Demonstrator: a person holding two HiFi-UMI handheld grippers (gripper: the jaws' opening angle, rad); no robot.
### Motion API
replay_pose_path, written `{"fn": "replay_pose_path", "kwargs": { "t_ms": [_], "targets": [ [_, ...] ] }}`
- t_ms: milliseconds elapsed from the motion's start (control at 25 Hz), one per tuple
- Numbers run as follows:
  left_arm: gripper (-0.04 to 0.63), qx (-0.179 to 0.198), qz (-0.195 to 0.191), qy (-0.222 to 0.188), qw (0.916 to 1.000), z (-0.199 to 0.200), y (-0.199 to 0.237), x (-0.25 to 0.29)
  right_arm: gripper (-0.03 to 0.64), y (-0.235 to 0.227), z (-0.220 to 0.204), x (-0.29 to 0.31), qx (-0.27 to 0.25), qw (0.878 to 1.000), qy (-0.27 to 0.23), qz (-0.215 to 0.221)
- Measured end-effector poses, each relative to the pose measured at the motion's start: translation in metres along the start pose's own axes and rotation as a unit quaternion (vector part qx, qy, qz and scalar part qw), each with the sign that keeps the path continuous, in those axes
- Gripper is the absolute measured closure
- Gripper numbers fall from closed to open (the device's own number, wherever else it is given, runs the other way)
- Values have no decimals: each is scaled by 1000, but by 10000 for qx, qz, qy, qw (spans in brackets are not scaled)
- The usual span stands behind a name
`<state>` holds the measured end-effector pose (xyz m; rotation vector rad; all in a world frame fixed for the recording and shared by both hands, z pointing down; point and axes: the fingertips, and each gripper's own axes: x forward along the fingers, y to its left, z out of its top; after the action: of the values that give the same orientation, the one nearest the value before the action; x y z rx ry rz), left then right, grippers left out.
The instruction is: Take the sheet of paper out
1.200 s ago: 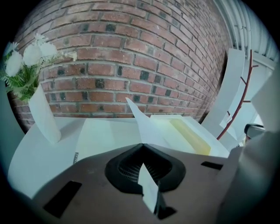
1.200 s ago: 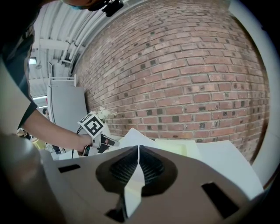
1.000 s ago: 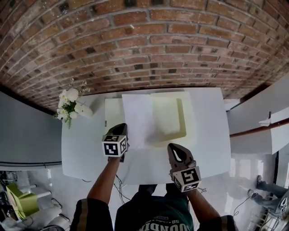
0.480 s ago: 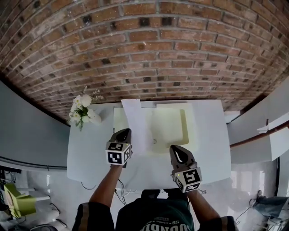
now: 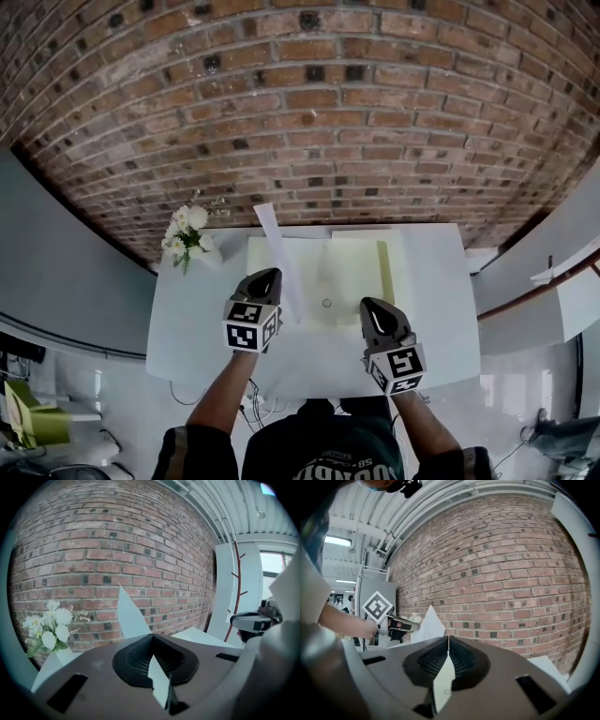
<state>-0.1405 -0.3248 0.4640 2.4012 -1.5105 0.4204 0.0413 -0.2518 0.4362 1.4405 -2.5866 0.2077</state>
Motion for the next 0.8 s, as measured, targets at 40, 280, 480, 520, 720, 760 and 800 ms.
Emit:
{"fn": "replay_pose_path", "kwargs": {
  "t_ms": [40, 280, 480, 520, 720, 760, 800],
  "targets": [
    [586, 21, -22, -92, 10000, 8, -2, -3, 546, -2, 4, -1, -28, 10000, -35, -29],
    [586, 153, -121, -573, 9982, 52, -12, -23, 548, -10, 29, -6, -233, 9992, -252, -201],
    [586, 268, -175, -777, 9965, 69, -17, -34, 548, -10, 43, -8, -375, 9983, -347, -268],
    [586, 284, -186, -803, 9962, 71, -18, -36, 548, -9, 44, -9, -413, 9983, -337, -254],
    [586, 234, -271, -915, 9952, 77, -21, -45, 548, -5, 51, -11, -578, 9975, -301, -270],
    [586, 213, -300, -929, 9950, 78, -22, -46, 548, -4, 51, -12, -615, 9973, -300, -282],
    [586, 214, -321, -934, 9949, 79, -22, -47, 548, -2, 51, -14, -646, 9971, -298, -276]
  ]
}}
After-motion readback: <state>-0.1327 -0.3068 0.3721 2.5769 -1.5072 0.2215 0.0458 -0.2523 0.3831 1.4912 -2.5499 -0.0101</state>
